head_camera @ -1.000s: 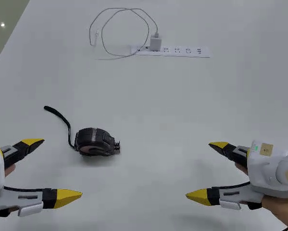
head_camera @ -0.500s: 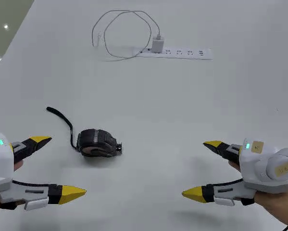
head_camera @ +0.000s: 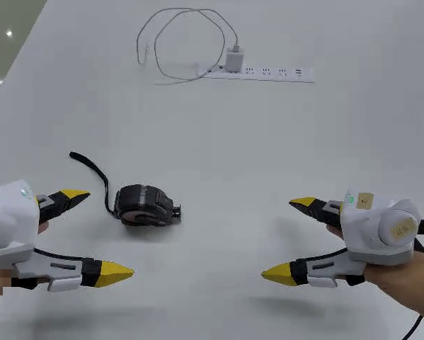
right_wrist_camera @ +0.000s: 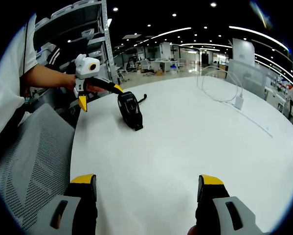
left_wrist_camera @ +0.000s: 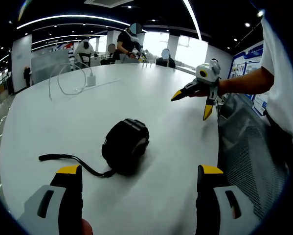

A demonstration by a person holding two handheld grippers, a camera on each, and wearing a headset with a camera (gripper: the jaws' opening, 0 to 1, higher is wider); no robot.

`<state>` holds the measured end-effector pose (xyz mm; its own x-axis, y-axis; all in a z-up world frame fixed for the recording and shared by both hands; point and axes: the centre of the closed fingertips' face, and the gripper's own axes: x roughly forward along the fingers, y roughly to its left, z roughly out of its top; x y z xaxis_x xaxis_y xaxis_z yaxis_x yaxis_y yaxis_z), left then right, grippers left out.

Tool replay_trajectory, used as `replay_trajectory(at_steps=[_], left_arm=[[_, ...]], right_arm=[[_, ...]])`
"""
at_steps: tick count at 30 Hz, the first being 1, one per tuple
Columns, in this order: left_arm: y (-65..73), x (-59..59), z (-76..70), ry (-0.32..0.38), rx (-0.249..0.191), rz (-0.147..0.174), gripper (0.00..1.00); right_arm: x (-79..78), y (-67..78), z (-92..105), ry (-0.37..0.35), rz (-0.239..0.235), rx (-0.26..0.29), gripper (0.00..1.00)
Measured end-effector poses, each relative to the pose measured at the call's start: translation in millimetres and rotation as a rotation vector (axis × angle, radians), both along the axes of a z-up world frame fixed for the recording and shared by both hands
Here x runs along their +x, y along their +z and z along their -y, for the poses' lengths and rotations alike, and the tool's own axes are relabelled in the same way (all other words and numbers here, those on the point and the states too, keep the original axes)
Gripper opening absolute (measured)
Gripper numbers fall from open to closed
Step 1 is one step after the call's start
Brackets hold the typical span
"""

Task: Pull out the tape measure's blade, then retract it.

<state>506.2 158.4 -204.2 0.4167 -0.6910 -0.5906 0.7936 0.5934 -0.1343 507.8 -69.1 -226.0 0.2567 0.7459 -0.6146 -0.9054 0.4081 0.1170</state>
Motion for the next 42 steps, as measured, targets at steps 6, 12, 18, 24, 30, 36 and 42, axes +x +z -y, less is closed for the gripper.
replay_trajectory(at_steps=[6, 12, 18, 24, 30, 36, 42], left_arm=[[-3.0, 5.5, -0.6, -0.034, 0.022, -0.008, 0.93], [-7.6, 8.6, 3.0, -0.085, 0.063, -0.011, 0.89], [-11.6, 11.3, 6.6, -0.127, 0.093, -0.013, 0.88], [-13.1, 15.8, 8.0, -0.159, 0.118, -0.008, 0.87], [-16.5, 20.0, 8.7, -0.201, 0.154, -0.006, 0.85], [-22.9, 21.9, 9.1, -0.245, 0.197, -0.013, 0.84], [-29.5, 23.0, 9.2, -0.291, 0.235, -0.03, 0.8]], right_arm=[[0.8, -4.8, -8.0, 0.029, -0.008, -0.006, 0.83], [4.4, -4.6, -12.3, 0.048, -0.004, -0.012, 0.83], [7.1, -5.0, -14.1, 0.07, 0.003, -0.025, 0.82], [6.3, -7.4, -15.7, 0.103, 0.009, -0.051, 0.82], [9.2, -6.8, -18.2, 0.122, 0.016, -0.063, 0.81], [11.9, -6.3, -22.0, 0.136, 0.022, -0.067, 0.81], [13.1, -5.0, -24.9, 0.143, 0.023, -0.065, 0.81]])
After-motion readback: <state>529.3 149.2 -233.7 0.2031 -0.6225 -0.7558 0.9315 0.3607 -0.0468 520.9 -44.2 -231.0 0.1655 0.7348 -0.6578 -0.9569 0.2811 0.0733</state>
